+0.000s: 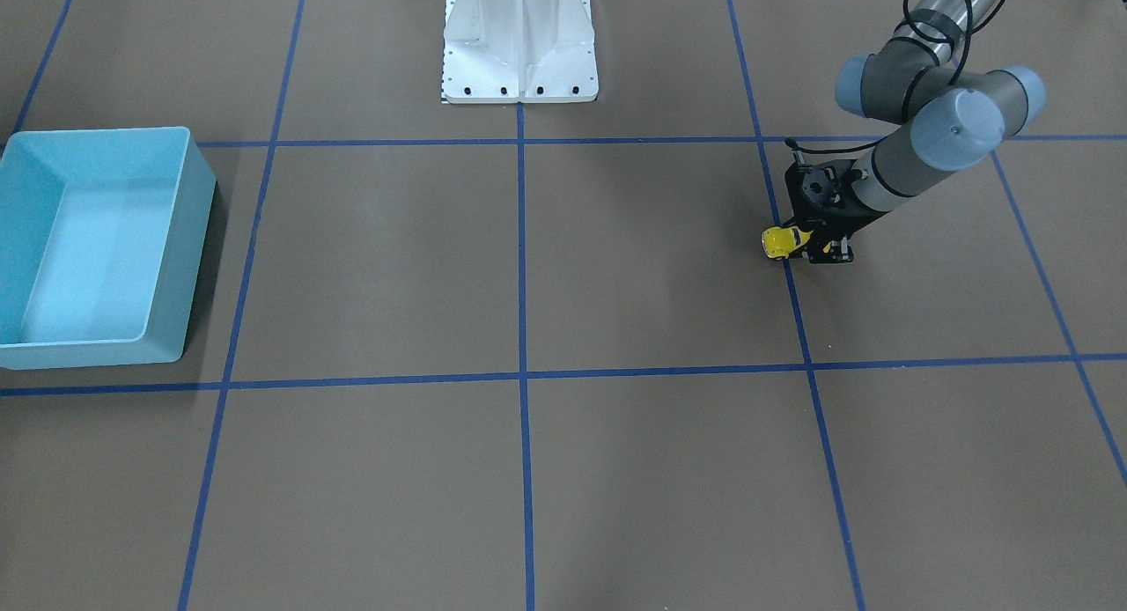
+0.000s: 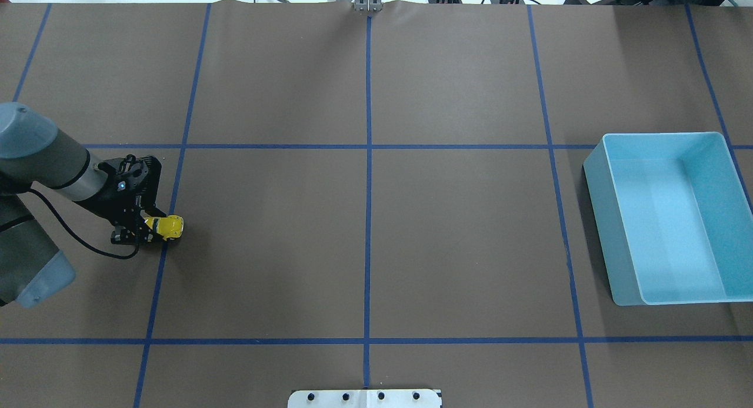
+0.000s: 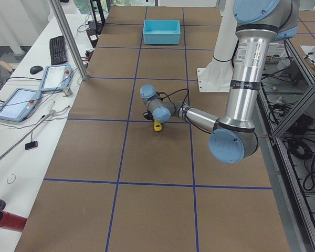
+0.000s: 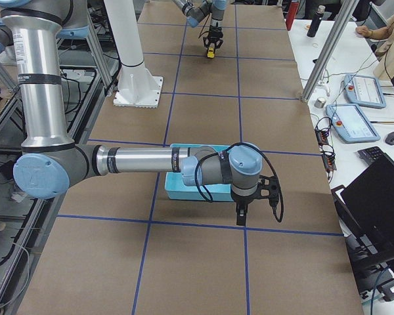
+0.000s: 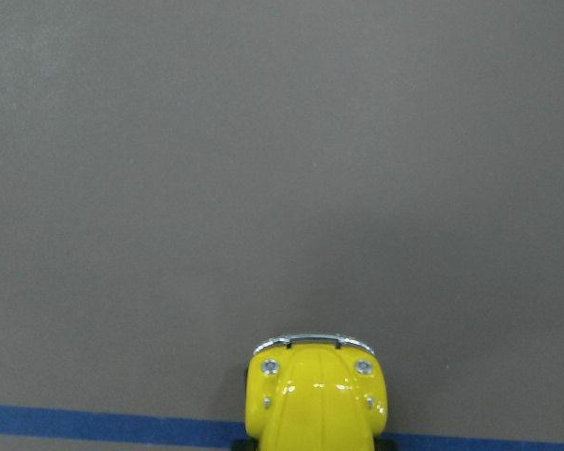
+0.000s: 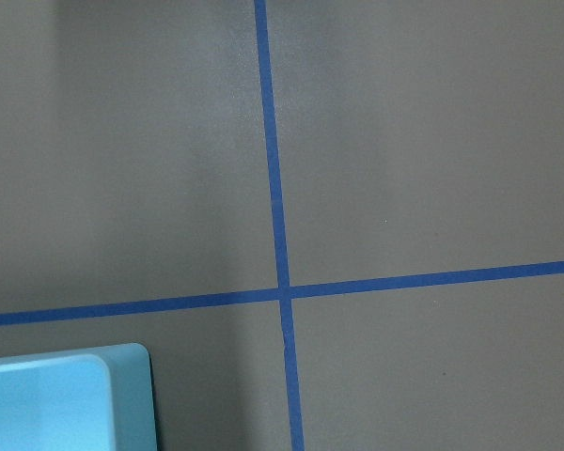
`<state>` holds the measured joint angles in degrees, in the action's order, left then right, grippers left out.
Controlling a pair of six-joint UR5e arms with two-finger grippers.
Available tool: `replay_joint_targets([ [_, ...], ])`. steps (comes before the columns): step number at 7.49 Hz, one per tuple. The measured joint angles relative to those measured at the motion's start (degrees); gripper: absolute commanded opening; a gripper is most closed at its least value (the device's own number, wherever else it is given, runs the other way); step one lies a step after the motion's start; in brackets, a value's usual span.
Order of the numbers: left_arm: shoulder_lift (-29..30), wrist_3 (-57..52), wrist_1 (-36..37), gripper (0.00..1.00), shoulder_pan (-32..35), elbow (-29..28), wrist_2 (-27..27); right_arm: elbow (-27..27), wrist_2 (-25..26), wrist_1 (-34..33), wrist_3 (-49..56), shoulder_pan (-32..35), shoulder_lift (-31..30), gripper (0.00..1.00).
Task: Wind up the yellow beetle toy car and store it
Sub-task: 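Drag the car farther back toward the robot with the left gripper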
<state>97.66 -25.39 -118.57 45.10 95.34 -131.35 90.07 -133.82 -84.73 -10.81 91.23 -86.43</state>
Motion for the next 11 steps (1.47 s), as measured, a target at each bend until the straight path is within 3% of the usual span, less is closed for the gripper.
replay_joint_targets([
  [8, -3.24, -4.63, -0.9, 0.0, 2.62, -0.77, -1.98, 0.63, -0.12, 0.0, -0.09, -0.29, 0.03, 1.0],
  [11, -4.23, -5.49, -4.82, 0.0, 3.8, -3.12, -2.78, 0.78, -0.12, 0.0, -0.09, -0.38, 0.03, 1.0],
])
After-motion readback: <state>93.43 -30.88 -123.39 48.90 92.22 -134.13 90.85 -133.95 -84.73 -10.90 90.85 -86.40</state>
